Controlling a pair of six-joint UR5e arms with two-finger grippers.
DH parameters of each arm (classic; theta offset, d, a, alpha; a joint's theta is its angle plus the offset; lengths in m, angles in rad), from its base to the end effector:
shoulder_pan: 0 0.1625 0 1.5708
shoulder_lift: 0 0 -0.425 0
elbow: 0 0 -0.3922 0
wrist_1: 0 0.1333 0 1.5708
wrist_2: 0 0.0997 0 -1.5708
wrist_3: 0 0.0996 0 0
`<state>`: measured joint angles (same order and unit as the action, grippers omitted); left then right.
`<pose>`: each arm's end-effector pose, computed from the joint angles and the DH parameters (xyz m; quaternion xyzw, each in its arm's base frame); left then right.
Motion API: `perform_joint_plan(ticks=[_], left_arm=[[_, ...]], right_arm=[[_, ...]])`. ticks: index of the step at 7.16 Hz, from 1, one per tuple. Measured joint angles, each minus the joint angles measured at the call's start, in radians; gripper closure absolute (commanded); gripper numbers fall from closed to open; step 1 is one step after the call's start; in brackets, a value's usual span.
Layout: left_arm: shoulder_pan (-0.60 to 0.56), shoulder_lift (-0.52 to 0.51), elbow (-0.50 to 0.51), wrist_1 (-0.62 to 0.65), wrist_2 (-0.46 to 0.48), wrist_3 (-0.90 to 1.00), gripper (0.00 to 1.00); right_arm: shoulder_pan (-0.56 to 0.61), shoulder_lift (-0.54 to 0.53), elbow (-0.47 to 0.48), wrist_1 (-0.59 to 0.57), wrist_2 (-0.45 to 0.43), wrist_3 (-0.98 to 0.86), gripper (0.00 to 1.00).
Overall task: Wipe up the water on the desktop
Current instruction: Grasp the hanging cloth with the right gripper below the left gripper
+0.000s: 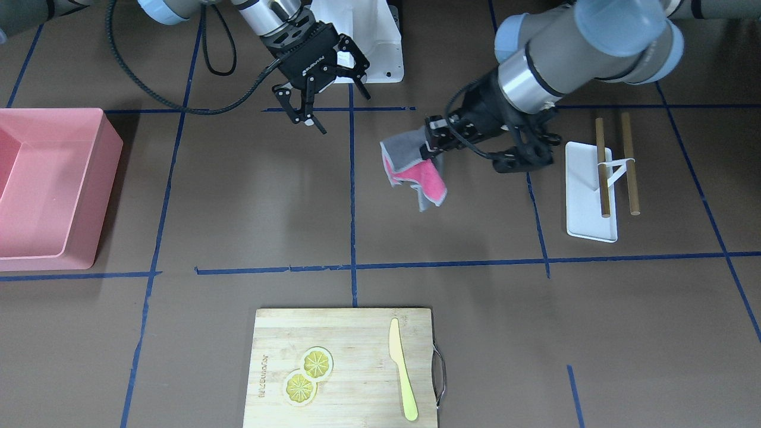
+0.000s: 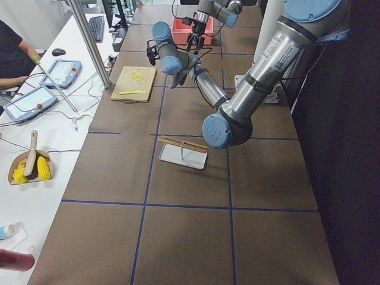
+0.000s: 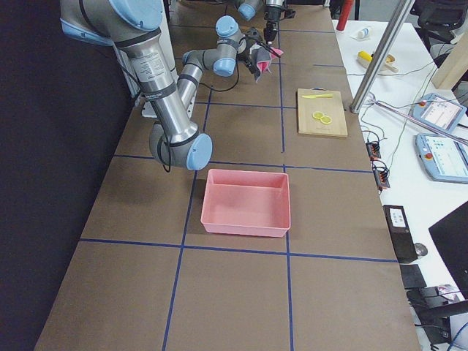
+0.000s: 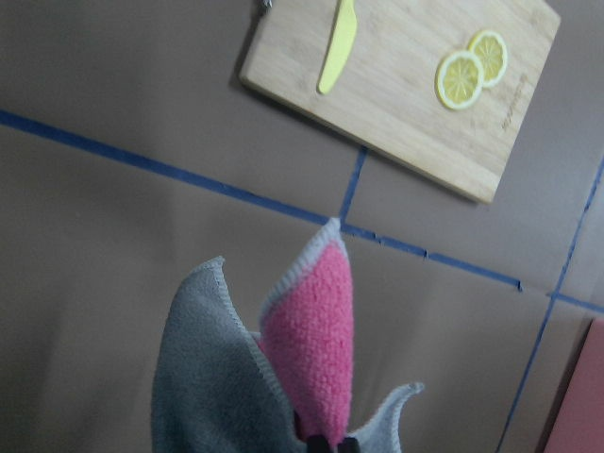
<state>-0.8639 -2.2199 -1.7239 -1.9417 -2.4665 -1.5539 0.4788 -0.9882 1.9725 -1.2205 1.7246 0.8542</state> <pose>0.3640 -0.5117 0.1513 -0.1136 0.6050 -0.0900 0.7829 -0.4514 -0.3673 0.1168 0.2973 -0.5440 -0.1401 0.7720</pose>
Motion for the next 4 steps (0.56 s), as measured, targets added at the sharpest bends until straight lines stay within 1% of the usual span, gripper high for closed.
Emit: perform_joint_plan(ticks=[2, 4], left_arm=[[0.060, -0.041, -0.003, -0.001, -0.001, -0.040, 0.98], [0.091, -0.060, -0.004, -0.001, -0.002, -0.061, 0.98]], right_arm=[[-0.021, -0.001, -0.004, 0.029, -0.030, -0.010, 0.01], [-0.035, -0.001, -0.004, 0.033, -0.056, -0.012, 0.01]])
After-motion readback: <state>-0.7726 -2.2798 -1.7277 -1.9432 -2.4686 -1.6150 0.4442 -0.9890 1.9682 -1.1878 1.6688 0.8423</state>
